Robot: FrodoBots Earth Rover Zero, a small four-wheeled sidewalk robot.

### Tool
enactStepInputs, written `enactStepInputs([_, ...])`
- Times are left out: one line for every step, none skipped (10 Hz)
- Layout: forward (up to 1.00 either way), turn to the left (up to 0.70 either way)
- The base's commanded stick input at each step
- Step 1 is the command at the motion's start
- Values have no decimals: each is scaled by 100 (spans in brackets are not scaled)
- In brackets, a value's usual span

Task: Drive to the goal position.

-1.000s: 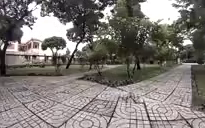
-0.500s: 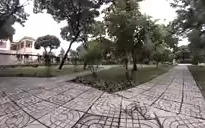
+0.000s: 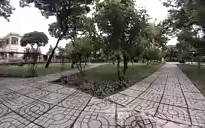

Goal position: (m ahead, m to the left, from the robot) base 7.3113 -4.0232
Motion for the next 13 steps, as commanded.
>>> enactStepInputs([100,-27])
enactStepInputs([37,-38])
enactStepInputs([0,-45])
enactStepInputs([0,-45])
enactStepInputs([0,-45])
enactStepInputs([0,-45])
enactStepInputs([0,-45])
enactStepInputs([0,-45])
enactStepInputs([0,-45])
enactStepInputs([0,-45])
enactStepInputs([0,-12])
enactStepInputs([0,0])
enactStepInputs([0,0])
